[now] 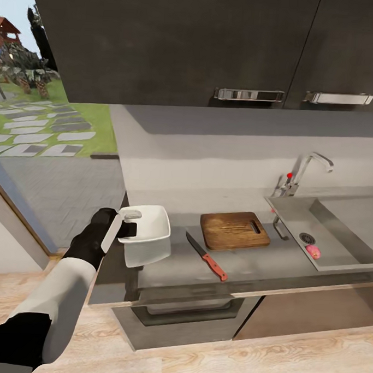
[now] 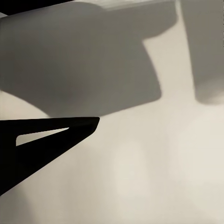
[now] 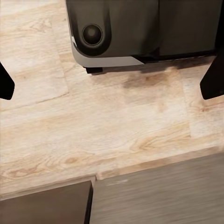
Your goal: In the kitchen, take the Vidalia onion out of the sink, dice it on the chopping board with the paring knife, put the diced onion into the bowl on the countertop, then place both the paring knife and the chopping board into the sink.
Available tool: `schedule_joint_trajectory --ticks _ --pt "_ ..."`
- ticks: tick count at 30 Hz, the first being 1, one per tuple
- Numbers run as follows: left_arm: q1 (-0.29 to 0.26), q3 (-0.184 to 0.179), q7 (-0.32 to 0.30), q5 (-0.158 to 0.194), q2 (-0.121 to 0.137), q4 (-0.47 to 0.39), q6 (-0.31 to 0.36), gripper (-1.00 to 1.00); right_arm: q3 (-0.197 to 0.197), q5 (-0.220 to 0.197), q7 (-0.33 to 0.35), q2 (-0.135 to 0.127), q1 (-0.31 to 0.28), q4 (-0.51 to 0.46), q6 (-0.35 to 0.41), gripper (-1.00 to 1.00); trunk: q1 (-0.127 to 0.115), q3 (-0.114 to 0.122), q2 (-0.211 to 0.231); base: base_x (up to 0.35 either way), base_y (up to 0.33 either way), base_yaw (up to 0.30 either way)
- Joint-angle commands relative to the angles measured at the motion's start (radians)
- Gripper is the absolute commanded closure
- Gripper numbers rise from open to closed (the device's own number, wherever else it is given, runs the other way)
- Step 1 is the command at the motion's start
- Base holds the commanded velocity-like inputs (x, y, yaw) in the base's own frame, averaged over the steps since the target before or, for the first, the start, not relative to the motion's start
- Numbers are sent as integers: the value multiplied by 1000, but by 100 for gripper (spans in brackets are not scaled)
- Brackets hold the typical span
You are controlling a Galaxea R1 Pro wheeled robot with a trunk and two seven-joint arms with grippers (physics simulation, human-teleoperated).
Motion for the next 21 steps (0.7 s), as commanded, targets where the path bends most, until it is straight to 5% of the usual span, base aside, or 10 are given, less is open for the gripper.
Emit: schedule_joint_trajectory --ticks 1,21 --pt "0 2 10 -16 -1 39 6 100 2 -9 0 0 0 -1 -2 -100 1 -3 -1 0 0 0" --pt "0 2 9 -16 -1 39 6 100 2 -9 -1 1 0 -1 -5 -100 1 5 -1 0 0 -36"
